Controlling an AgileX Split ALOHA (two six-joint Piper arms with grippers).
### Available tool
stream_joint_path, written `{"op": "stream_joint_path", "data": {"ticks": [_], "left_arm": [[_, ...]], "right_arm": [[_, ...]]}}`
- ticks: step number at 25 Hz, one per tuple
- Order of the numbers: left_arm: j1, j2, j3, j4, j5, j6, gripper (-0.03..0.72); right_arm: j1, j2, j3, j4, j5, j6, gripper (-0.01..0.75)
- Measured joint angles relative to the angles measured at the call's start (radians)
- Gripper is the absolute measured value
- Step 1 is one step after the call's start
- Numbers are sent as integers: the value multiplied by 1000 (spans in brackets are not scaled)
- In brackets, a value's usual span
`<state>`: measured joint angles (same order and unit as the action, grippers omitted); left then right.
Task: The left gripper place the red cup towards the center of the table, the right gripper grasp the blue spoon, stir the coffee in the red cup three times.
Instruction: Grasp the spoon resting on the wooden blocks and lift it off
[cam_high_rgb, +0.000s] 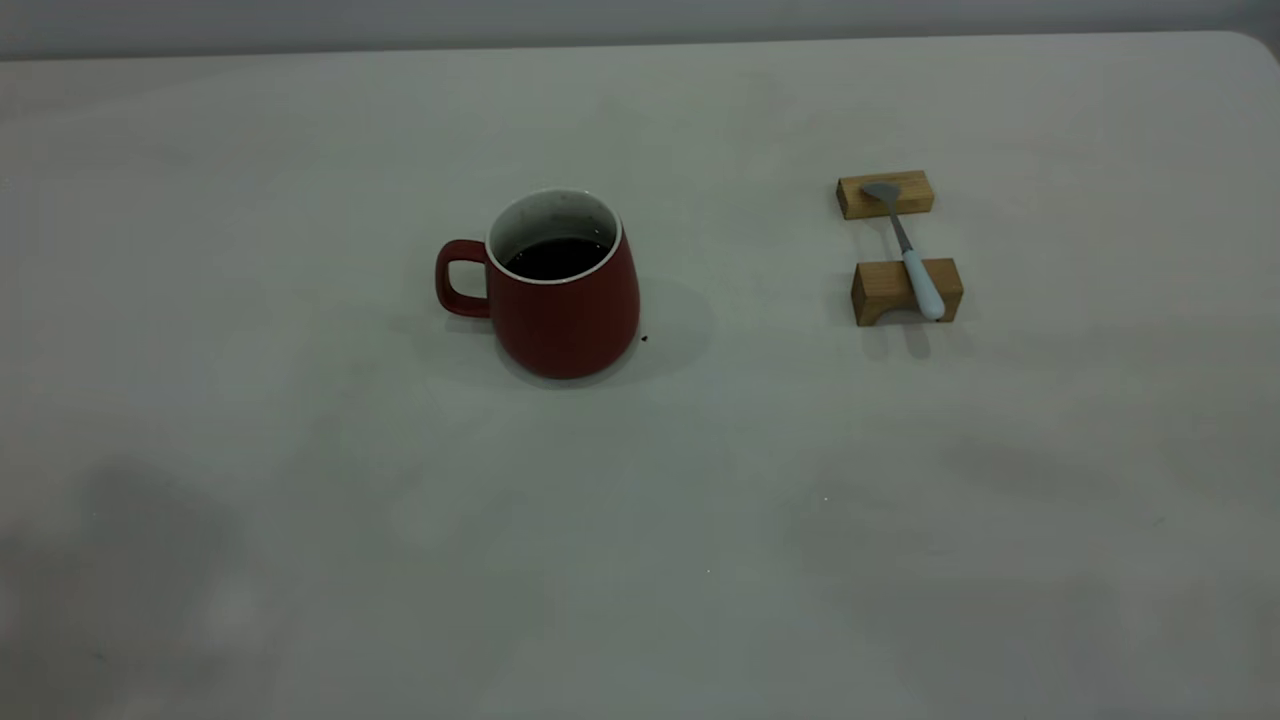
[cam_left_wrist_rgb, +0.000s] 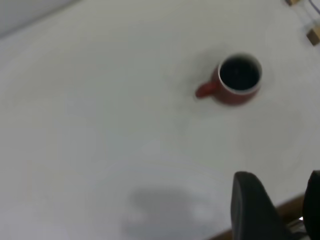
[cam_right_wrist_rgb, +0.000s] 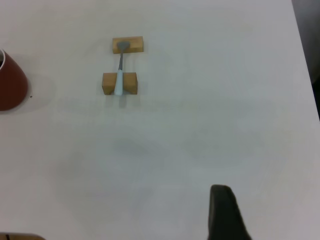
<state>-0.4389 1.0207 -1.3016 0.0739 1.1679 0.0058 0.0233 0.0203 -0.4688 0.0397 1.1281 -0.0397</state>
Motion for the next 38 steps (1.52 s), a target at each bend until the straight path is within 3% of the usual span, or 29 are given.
{"op": "stream_joint_path", "data": {"ticks": [5,12,19,25,38], "left_arm": [[22,-295,279,-10,0,-28,318],[319,-621,539,3,0,-34,318],[443,-852,690,-3,-5,-36,318],[459,-1012,806,-26,-18,-37,318],[459,-1040,815,-44,-30,-37,318]], "right_arm": [[0,0,0,0,0,0,493],[0,0,0,0,0,0,493],[0,0,0,0,0,0,493],[0,0,0,0,0,0,493],[0,0,0,0,0,0,493]]}}
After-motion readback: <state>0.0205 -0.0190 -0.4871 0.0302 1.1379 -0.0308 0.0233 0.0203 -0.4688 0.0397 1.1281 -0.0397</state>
